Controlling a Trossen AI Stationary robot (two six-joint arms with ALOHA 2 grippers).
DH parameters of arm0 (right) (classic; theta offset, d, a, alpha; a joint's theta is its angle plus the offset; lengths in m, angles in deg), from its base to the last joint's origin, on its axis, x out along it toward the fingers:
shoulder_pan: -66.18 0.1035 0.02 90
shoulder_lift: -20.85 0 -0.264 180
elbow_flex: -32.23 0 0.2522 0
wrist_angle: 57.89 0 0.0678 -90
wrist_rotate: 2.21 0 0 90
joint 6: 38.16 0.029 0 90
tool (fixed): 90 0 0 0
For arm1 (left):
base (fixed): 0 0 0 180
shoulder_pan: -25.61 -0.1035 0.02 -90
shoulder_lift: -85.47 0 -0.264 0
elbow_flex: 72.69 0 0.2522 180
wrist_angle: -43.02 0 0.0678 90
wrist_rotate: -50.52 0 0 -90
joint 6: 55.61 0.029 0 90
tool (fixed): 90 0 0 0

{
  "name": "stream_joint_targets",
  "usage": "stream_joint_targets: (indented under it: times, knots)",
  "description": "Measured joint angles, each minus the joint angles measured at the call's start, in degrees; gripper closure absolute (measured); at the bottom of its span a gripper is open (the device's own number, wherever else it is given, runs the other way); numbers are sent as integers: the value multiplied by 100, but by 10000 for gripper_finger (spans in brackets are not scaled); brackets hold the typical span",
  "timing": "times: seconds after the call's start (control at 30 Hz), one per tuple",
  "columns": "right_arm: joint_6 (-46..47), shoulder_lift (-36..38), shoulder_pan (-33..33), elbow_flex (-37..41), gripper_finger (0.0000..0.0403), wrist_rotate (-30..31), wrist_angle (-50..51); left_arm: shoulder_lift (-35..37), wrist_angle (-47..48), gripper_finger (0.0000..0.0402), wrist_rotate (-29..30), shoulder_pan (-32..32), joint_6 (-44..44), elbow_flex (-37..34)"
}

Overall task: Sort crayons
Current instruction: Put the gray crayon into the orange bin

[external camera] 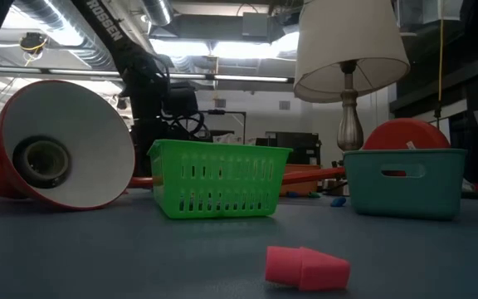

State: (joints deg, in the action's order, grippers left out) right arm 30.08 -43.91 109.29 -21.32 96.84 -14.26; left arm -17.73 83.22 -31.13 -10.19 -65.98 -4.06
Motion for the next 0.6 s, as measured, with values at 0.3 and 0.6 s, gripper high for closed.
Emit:
stream_joint_targets:
  times: [0.3, 0.6]
  knots:
    - [-549, 2, 0, 4, 274, 836, -383, 11, -38, 362, 96, 9, 21, -7]
    - [-1777, 509, 0, -187, 274, 1406, -735, 11, -24, 394, 110, 12, -3, -13]
